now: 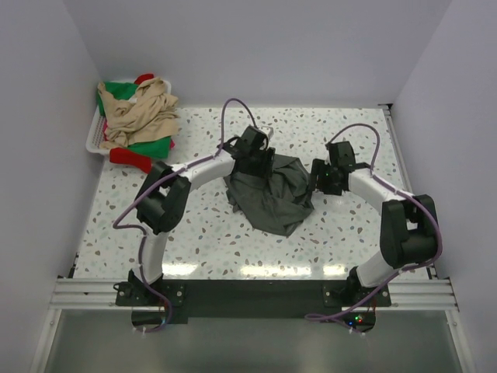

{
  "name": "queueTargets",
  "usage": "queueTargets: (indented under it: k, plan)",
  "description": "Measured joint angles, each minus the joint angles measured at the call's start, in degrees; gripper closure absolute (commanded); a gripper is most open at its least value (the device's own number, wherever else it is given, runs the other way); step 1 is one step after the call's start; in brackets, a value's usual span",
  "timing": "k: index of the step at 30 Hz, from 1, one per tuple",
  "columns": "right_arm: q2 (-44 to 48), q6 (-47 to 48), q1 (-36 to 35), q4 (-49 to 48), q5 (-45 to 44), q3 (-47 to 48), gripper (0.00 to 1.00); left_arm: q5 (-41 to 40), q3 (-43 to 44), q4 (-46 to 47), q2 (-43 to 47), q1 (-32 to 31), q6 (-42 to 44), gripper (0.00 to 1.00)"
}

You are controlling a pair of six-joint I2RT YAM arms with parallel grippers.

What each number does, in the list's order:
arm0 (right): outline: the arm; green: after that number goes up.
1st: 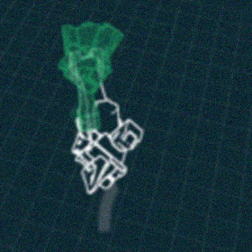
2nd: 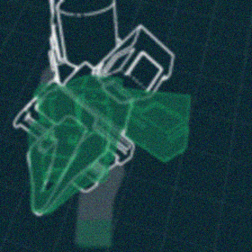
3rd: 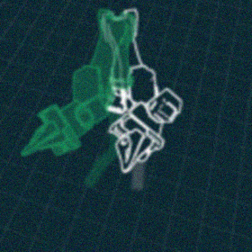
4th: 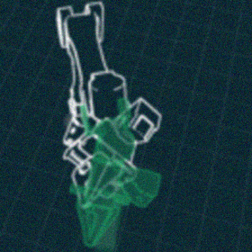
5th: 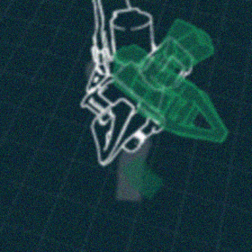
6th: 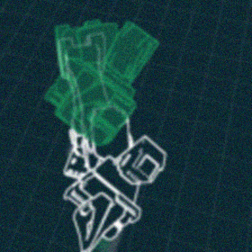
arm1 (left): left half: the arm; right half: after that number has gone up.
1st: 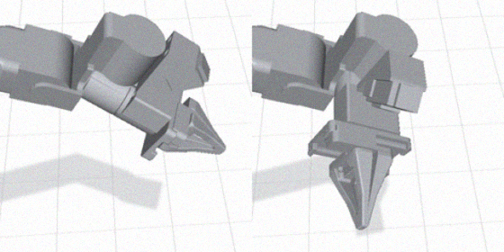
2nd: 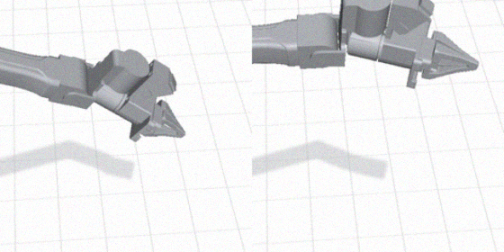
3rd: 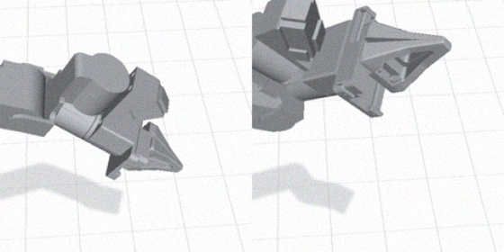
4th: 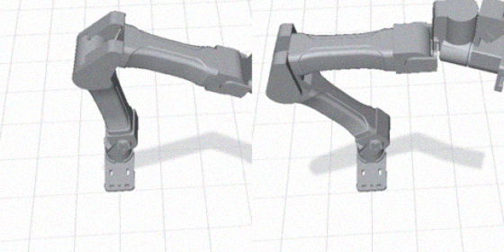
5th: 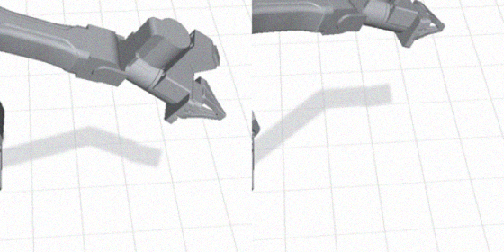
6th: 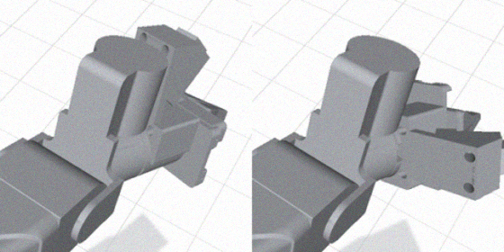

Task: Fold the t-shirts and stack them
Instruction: Flatten the tshirt out

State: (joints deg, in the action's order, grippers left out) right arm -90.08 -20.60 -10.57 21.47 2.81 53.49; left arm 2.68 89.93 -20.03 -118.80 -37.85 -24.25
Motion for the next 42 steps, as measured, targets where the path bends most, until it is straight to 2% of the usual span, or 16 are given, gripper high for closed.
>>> queueTargets:
  k: [5, 10, 23, 42]
  plan:
    - [0.0, -0.2, 1.5, -0.1, 1.1, 2.5, 0.37, -2.1, 1.2, -0.7, -1.3, 0.0, 0.1, 0.48]
    - [0.0, -0.5, 2.0, 0.0, 1.8, 3.5, 0.37, -3.8, 1.0, 0.5, -1.4, 0.1, 0.1, 0.48]
    - [0.0, -0.9, 2.4, 0.1, 3.0, 3.5, 0.36, 0.4, -2.7, 9.2, 1.2, 2.0, -2.4, 0.48]
    - [0.0, -1.2, 2.4, 0.2, 4.3, 3.5, 0.36, 2.2, -2.0, 10.1, -1.5, 2.6, -3.2, 0.48]
